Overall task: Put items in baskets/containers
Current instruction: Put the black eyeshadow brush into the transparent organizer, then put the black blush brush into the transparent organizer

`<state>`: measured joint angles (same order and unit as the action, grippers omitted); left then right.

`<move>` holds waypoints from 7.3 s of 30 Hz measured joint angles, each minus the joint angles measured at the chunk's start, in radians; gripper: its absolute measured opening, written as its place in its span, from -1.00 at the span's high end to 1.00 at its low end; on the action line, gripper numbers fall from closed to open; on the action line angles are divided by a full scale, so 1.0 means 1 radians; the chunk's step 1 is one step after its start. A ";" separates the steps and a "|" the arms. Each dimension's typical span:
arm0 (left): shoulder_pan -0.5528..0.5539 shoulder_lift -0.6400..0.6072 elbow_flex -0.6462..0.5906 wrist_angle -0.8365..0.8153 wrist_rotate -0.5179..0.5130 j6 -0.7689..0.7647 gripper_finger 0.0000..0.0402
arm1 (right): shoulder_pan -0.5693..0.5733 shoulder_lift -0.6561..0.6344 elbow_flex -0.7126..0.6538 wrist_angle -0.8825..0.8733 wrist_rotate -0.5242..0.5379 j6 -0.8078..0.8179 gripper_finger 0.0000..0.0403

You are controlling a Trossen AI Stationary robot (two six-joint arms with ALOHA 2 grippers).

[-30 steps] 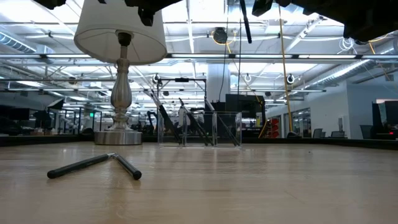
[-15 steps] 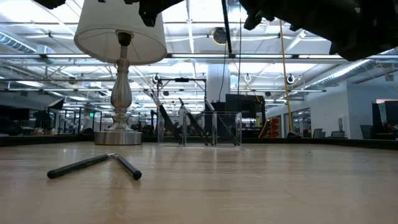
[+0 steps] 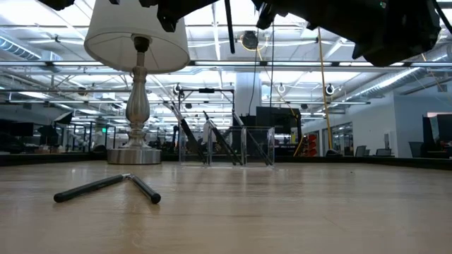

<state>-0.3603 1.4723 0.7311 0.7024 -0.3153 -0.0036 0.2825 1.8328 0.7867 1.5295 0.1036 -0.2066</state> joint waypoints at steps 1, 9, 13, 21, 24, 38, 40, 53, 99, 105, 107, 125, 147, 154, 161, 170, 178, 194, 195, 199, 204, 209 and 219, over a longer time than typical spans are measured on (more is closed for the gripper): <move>0.000 0.000 0.000 -0.001 0.000 0.000 -0.19 | 0.000 0.000 0.005 0.000 0.000 0.000 1.00; 0.007 0.000 0.000 -0.001 0.000 -0.002 -0.19 | 0.000 0.000 0.005 -0.001 0.004 -0.014 1.00; 0.019 0.000 0.000 -0.001 0.000 -0.007 -0.19 | 0.000 0.000 0.005 -0.011 0.004 -0.015 1.00; 0.033 0.000 0.000 -0.002 0.036 -0.019 -0.19 | 0.000 0.000 0.004 -0.016 0.026 -0.015 1.00; 0.033 0.000 0.000 -0.003 0.044 -0.022 -0.19 | 0.000 0.000 0.004 -0.016 0.053 -0.015 1.00; 0.033 0.000 0.000 -0.021 0.049 -0.015 0.56 | 0.000 0.000 0.004 -0.024 0.053 -0.015 1.00; 0.033 0.000 0.000 -0.032 0.052 -0.003 0.75 | 0.000 0.000 0.004 -0.027 0.053 -0.015 1.00; 0.022 0.000 0.000 -0.066 0.023 0.037 0.96 | -0.002 -0.001 0.003 -0.048 0.054 -0.005 0.93; -0.146 0.000 0.000 -0.487 -0.069 -0.112 0.77 | 0.305 -0.243 0.308 -2.216 -0.071 0.559 0.33; -0.144 0.000 0.000 -0.482 -0.071 -0.100 0.77 | 0.340 -0.149 0.308 -2.235 -0.109 0.514 0.06; -0.141 0.000 0.000 -0.485 -0.072 -0.099 0.77 | 0.341 -0.122 0.308 -2.237 -0.097 0.475 0.03; -0.139 0.000 0.000 -0.491 -0.073 -0.108 0.77 | 0.272 0.024 0.310 -2.240 -0.136 0.384 0.60; -0.151 -0.002 0.000 -0.440 -0.137 -0.044 0.77 | 0.270 -0.312 0.304 -1.908 0.230 0.378 0.99; -0.140 -0.060 0.000 -0.121 -0.273 0.185 0.77 | 0.225 -0.420 0.225 -1.405 0.311 0.138 1.00; -0.138 -0.126 0.000 -0.148 -0.262 0.211 0.77 | 0.127 -0.420 -0.004 -0.876 0.247 0.031 1.00; -0.110 -0.126 -0.001 -0.155 -0.215 0.185 0.76 | 0.025 -0.342 -0.081 -0.568 0.115 -0.018 1.00; -0.104 -0.107 -0.001 -0.197 -0.111 0.158 0.58 | 0.013 -0.300 -0.081 -0.469 0.100 -0.015 1.00; -0.021 -0.016 -0.001 -0.118 -0.025 0.053 -0.47 | 0.027 -0.156 0.047 -0.452 0.044 -0.031 1.00; -0.020 -0.017 -0.001 -0.114 -0.016 0.051 -0.48 | 0.027 -0.150 0.053 -0.456 0.045 -0.032 1.00; -0.027 -0.017 -0.001 -0.117 0.002 0.053 -0.50 | 0.025 -0.149 0.058 -0.488 0.050 -0.032 1.00; -0.048 -0.025 -0.001 -0.125 0.000 0.095 -0.50 | 0.022 -0.149 0.058 -0.552 0.051 -0.031 1.00; -0.070 -0.051 -0.001 -0.124 0.001 0.126 -0.50 | 0.022 -0.149 0.057 -0.603 0.056 -0.037 1.00; -0.070 -0.053 -0.001 -0.055 0.002 0.125 -0.50 | 0.022 -0.149 0.057 -0.593 0.052 -0.049 1.00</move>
<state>-0.4304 1.4189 0.7303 0.6478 -0.3138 0.1214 0.3042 1.6838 0.8440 0.9363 0.1555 -0.2554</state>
